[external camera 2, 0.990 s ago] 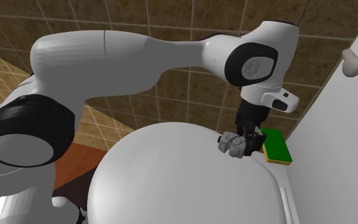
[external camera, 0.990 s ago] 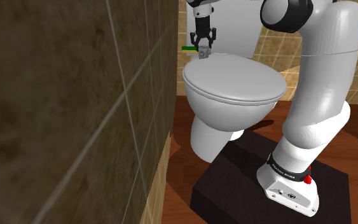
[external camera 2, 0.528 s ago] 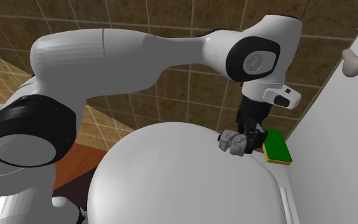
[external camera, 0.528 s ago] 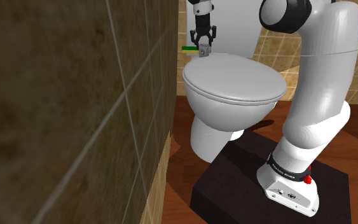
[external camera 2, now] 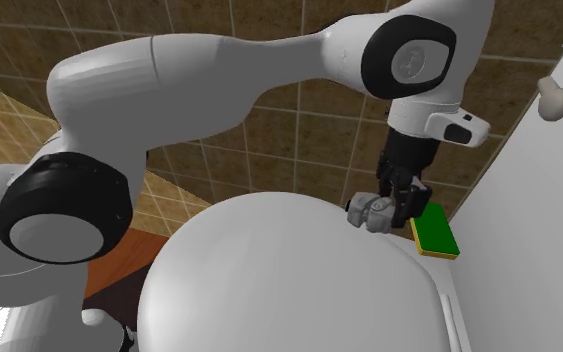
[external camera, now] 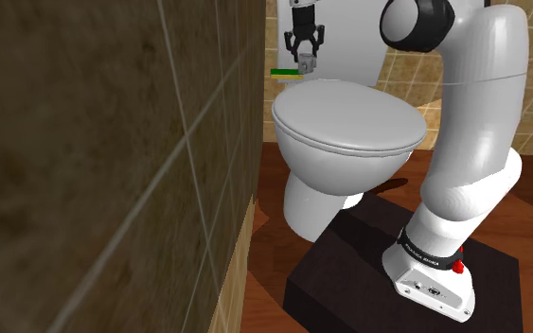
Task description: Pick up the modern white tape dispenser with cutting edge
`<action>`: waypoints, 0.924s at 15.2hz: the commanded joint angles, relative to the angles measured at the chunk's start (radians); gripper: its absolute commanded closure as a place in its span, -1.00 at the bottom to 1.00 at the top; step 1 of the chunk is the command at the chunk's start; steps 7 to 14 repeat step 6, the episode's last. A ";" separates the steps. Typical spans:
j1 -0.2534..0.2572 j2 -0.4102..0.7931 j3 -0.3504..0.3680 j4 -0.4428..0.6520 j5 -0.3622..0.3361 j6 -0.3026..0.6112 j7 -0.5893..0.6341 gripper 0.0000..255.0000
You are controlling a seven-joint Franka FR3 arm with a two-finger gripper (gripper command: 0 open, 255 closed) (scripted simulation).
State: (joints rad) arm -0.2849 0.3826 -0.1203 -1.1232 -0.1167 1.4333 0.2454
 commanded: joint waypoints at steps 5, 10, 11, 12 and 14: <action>-0.004 0.047 -0.001 0.146 0.004 -0.098 -0.014 1.00; -0.004 0.048 -0.001 0.147 0.004 -0.098 -0.014 1.00; -0.004 0.048 -0.001 0.147 0.004 -0.098 -0.014 1.00; -0.004 0.048 -0.001 0.147 0.004 -0.098 -0.014 1.00; -0.004 0.048 -0.001 0.147 0.004 -0.098 -0.014 1.00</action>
